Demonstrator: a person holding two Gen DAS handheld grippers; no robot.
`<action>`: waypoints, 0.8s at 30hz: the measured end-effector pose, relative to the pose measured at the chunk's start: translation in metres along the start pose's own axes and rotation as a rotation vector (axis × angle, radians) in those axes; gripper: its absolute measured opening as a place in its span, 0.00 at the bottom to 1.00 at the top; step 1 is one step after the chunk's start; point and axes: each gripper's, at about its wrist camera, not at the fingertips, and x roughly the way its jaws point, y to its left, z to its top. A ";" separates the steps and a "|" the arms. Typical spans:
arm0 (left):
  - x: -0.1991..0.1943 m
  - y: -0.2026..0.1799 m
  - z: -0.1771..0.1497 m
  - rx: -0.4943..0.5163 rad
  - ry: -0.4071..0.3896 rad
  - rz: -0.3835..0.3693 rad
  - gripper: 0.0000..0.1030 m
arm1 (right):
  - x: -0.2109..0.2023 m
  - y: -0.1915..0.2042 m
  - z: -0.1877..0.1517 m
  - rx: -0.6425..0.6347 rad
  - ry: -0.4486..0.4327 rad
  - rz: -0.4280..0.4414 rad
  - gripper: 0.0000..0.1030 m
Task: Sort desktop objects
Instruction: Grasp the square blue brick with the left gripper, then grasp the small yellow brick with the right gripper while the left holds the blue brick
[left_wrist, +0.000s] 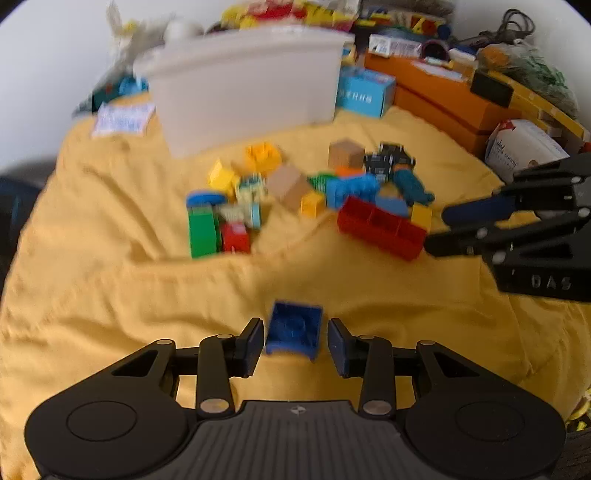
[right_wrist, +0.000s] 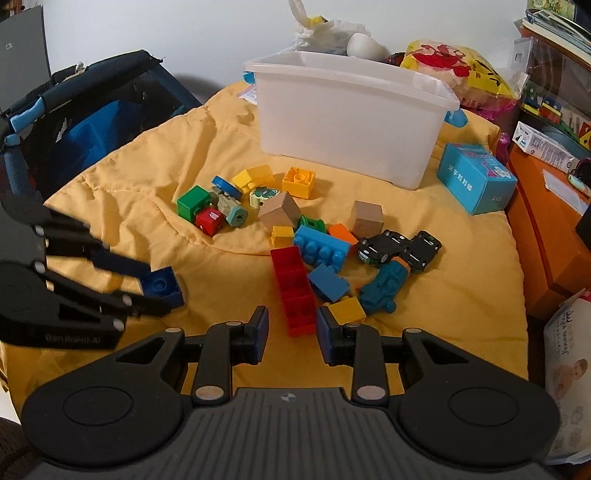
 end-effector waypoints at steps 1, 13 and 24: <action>-0.005 -0.003 0.001 0.031 -0.021 0.017 0.41 | 0.000 0.000 -0.001 0.003 0.002 -0.001 0.31; 0.013 -0.021 -0.002 0.247 0.024 0.036 0.39 | 0.001 -0.002 -0.007 0.036 0.014 -0.005 0.31; 0.021 0.037 0.009 -0.244 0.094 -0.269 0.20 | 0.006 -0.005 -0.009 0.046 0.014 -0.012 0.31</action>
